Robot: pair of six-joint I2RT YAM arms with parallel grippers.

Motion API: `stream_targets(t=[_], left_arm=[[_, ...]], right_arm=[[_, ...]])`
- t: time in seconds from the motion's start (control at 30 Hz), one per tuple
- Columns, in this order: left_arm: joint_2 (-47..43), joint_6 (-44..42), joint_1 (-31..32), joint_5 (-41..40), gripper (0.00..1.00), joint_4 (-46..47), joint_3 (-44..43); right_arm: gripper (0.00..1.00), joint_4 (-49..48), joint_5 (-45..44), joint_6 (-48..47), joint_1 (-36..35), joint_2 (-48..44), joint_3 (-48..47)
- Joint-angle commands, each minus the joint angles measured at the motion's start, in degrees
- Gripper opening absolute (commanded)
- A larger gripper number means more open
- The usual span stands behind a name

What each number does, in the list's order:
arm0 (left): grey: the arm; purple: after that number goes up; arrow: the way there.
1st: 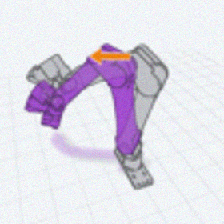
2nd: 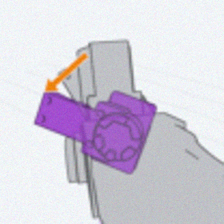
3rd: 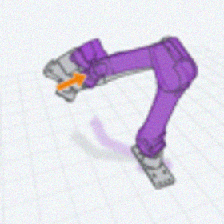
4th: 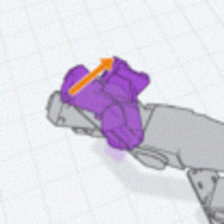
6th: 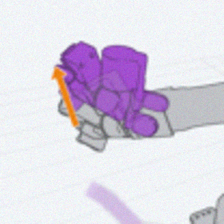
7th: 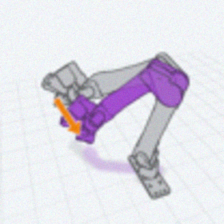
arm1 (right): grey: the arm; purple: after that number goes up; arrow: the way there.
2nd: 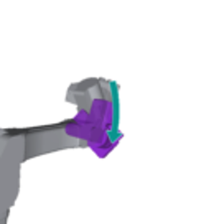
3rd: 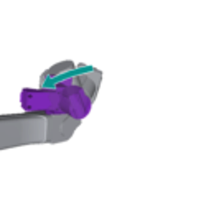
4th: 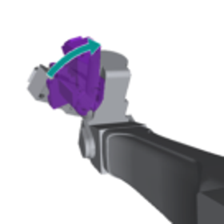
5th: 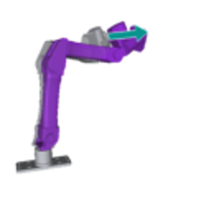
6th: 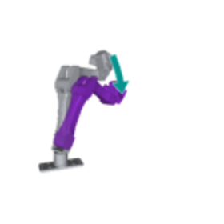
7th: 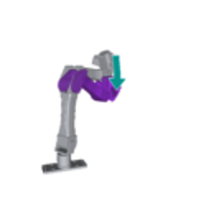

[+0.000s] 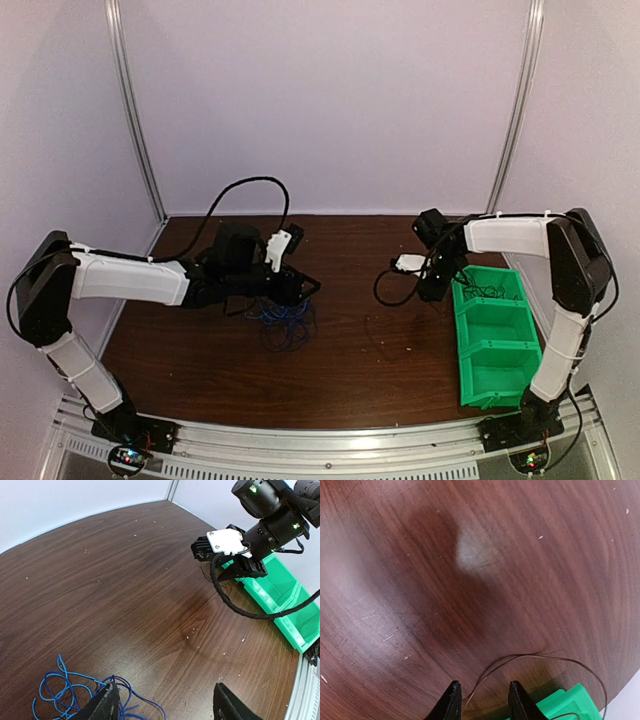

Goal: Untangle the cables

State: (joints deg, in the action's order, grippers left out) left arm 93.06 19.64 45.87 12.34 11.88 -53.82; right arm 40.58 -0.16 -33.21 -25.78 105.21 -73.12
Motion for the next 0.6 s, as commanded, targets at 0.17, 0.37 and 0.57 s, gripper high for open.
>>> stream_targets(t=[0.17, 0.37, 0.57], left_arm=[[-1.24, -0.07, 0.27, 0.09, 0.66, 1.48, 0.74], [-1.61, 0.14, 0.25, 0.08, 0.66, 1.14, 1.03], [-1.92, 0.51, 0.18, -0.15, 0.66, 1.59, 1.85]], right_arm=[[0.31, 3.43, 5.04, 8.65, 2.99, 3.50, -0.23], [0.28, 2.57, 6.62, 10.89, 5.27, 5.85, -1.12], [0.23, 0.88, 9.32, 10.88, 6.66, 8.72, -1.24]])
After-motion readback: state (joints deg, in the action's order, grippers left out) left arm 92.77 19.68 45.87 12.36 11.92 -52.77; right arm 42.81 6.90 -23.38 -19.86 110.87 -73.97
